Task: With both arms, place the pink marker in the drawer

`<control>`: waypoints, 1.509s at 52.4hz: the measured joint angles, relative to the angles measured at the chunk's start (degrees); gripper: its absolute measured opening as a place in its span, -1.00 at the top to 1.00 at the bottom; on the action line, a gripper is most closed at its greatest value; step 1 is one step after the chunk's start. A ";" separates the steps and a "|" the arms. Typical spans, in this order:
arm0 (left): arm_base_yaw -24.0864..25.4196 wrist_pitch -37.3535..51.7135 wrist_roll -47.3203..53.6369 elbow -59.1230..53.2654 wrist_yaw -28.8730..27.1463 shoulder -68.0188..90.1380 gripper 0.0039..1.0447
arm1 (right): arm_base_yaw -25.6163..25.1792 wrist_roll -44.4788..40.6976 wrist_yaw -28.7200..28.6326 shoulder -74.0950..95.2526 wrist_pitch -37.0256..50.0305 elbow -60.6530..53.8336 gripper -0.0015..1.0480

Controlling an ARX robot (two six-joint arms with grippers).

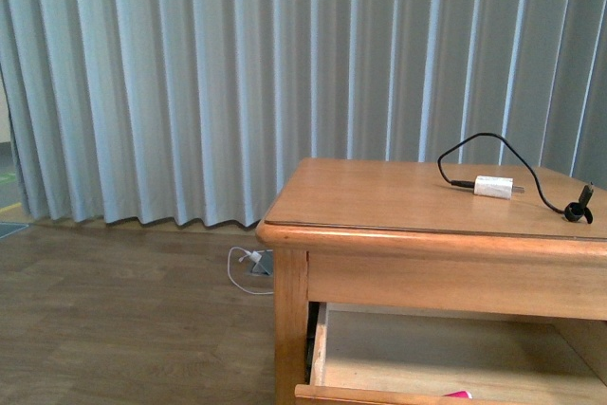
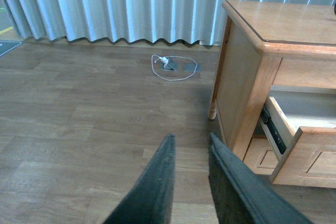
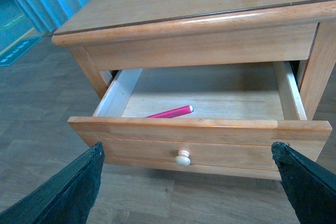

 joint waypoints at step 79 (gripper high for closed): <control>11.74 1.11 0.55 -7.23 11.21 -7.61 -0.74 | 4.17 -6.80 9.92 9.57 -6.21 3.96 -0.84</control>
